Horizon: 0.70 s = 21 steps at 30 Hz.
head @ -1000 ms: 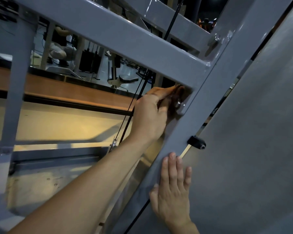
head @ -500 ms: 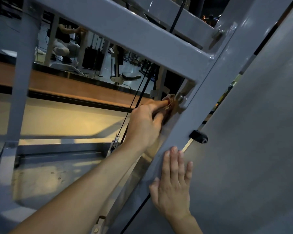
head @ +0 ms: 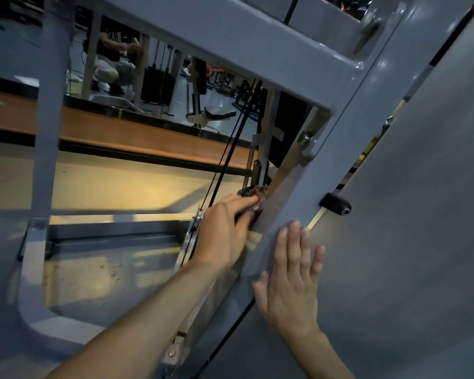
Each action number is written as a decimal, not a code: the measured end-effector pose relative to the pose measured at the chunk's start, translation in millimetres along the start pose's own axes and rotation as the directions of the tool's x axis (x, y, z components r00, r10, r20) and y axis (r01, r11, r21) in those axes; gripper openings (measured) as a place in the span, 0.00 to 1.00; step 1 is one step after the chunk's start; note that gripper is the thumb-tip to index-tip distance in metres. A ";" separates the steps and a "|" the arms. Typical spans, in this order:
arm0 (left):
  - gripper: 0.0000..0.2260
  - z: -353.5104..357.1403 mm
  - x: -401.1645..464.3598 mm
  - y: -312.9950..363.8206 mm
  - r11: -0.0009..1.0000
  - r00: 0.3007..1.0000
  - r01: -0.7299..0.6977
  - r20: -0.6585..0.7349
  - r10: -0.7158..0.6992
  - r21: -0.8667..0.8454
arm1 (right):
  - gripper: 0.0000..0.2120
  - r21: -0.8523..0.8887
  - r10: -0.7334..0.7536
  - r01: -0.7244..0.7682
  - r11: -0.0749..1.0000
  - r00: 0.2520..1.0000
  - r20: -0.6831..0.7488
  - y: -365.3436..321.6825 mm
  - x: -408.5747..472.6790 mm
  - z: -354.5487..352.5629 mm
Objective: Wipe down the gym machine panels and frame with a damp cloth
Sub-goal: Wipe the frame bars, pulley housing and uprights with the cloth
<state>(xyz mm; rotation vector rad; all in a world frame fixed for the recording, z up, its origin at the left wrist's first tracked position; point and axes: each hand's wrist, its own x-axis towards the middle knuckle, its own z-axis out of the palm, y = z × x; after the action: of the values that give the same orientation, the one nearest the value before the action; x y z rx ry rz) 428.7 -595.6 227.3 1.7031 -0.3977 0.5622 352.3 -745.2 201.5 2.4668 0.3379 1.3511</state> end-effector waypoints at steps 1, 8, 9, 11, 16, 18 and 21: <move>0.13 0.6 3.4 3.2 1.000 1.000 -0.029 -0.009 0.029 -0.008 | 0.44 -0.003 0.003 -0.003 1.000 1.000 0.004 0.0 0.2 0.5; 0.14 4.4 -71.7 -88.8 0.959 0.943 0.226 0.208 -0.259 0.171 | 0.43 0.030 0.011 -0.012 0.999 1.000 0.006 -2.3 -0.1 -0.5; 0.13 4.7 -69.4 -89.6 0.961 0.947 0.216 0.204 -0.249 0.170 | 0.43 0.036 0.012 -0.012 0.999 1.000 0.005 -2.1 -0.3 -0.3; 0.12 6.7 -52.3 -81.0 0.981 0.980 0.144 0.120 -0.160 0.128 | 0.44 0.044 0.020 -0.020 0.999 1.000 -0.004 -2.1 -0.3 1.1; 0.15 14.6 -56.6 -84.6 0.990 0.986 0.117 0.108 -0.125 0.081 | 0.45 0.068 0.028 -0.027 0.997 1.000 -0.003 -1.6 -0.7 5.9; 0.16 16.0 -83.6 -104.0 0.966 0.955 0.226 0.168 -0.246 0.126 | 0.45 0.081 0.027 -0.027 0.996 1.000 -0.006 -0.9 -0.8 7.8; 0.15 14.1 -101.9 -118.1 0.926 0.915 0.309 0.197 -0.352 0.216 | 0.44 0.101 0.015 -0.013 0.995 1.000 -0.018 -1.5 0.3 8.3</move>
<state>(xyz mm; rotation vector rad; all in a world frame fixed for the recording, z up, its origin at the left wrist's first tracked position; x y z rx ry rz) 411.8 -589.6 71.7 1.9691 -0.2171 0.1507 359.4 -744.9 196.9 2.5443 0.4032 1.3955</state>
